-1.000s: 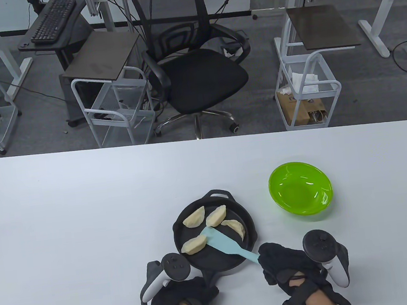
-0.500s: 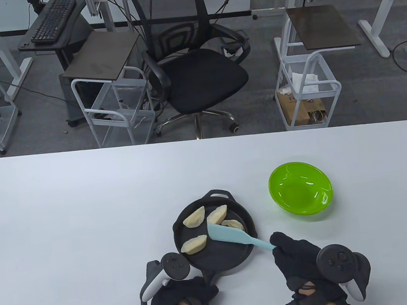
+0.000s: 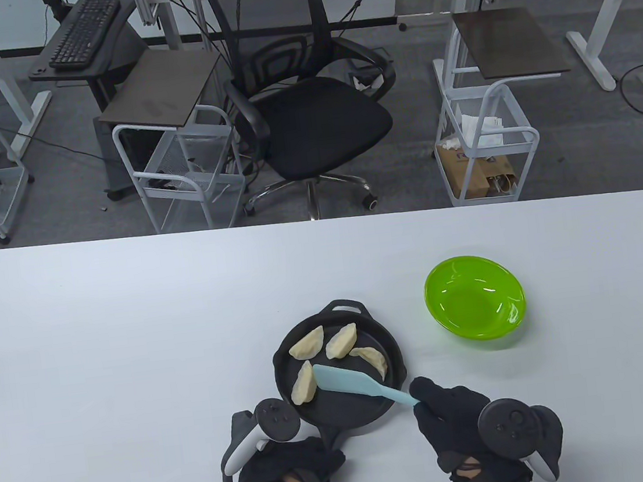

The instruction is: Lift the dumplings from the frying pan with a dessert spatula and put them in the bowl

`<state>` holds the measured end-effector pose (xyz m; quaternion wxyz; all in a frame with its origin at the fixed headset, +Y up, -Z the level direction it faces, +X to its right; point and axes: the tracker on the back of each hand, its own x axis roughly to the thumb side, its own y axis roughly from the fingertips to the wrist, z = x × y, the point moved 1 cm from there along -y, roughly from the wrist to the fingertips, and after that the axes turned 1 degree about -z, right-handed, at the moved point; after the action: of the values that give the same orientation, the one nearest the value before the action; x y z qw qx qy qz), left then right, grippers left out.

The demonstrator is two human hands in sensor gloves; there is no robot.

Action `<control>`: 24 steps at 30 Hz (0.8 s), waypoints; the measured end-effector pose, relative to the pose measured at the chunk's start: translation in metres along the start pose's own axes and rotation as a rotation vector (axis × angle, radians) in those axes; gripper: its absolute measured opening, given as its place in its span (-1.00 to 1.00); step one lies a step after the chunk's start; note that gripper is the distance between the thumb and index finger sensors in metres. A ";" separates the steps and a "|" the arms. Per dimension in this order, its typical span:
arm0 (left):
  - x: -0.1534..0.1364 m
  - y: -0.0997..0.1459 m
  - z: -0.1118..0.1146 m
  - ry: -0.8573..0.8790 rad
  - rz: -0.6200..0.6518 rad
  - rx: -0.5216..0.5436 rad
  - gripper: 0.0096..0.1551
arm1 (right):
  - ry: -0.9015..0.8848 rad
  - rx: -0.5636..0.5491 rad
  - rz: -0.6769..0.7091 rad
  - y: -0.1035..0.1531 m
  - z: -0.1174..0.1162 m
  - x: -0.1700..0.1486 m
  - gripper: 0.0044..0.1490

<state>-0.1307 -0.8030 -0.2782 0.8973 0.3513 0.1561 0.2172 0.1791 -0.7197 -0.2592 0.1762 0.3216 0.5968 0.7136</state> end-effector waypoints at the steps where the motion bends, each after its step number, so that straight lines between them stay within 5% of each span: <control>1: 0.000 0.000 0.000 0.000 0.000 0.000 -0.26 | -0.001 0.008 -0.004 -0.001 -0.003 -0.001 -0.42; 11: 0.000 0.000 0.000 -0.003 -0.002 -0.002 -0.26 | -0.008 0.326 -0.106 -0.012 -0.034 -0.019 -0.29; 17: 0.000 0.000 0.000 -0.004 -0.003 -0.002 -0.26 | 0.104 0.331 -0.165 -0.017 -0.044 -0.025 -0.29; 24: 0.001 0.000 0.000 -0.003 -0.002 -0.005 -0.26 | 0.199 0.256 -0.078 -0.016 -0.043 -0.016 -0.27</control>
<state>-0.1302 -0.8029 -0.2784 0.8985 0.3495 0.1544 0.2163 0.1598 -0.7576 -0.2824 0.1015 0.2458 0.7093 0.6528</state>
